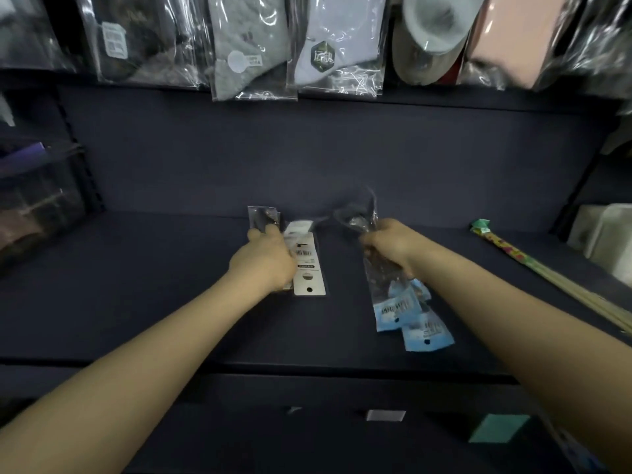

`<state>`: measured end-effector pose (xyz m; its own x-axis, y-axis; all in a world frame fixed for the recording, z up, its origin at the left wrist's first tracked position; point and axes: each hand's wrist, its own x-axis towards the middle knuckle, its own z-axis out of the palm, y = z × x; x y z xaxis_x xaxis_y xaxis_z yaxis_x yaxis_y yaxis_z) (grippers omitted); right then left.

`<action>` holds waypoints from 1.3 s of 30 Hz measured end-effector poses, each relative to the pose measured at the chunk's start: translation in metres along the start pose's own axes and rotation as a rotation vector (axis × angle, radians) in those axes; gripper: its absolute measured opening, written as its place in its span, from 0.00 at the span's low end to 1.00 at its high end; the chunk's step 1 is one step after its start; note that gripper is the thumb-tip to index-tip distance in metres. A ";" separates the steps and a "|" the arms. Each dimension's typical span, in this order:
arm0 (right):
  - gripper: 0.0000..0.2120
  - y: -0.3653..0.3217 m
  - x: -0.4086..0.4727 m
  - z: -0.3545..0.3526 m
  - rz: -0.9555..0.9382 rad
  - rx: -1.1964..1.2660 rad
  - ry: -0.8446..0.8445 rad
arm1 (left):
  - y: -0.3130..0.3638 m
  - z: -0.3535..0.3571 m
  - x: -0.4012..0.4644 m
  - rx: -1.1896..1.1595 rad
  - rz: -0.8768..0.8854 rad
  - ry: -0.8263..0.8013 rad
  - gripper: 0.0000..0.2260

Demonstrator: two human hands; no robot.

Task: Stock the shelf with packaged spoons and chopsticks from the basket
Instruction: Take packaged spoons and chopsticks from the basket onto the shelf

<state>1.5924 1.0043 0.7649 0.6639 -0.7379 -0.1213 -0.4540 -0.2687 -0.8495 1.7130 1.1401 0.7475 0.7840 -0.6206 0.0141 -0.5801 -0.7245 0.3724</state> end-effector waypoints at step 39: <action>0.16 -0.012 -0.105 0.117 -0.719 -0.829 0.353 | -0.141 -0.047 -0.072 -0.261 0.562 0.353 0.17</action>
<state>1.5975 1.1573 0.7282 0.7837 -0.3458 0.5160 -0.3759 -0.9254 -0.0493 1.7481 1.3009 0.7376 0.4322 -0.7129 0.5522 -0.8802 -0.2004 0.4302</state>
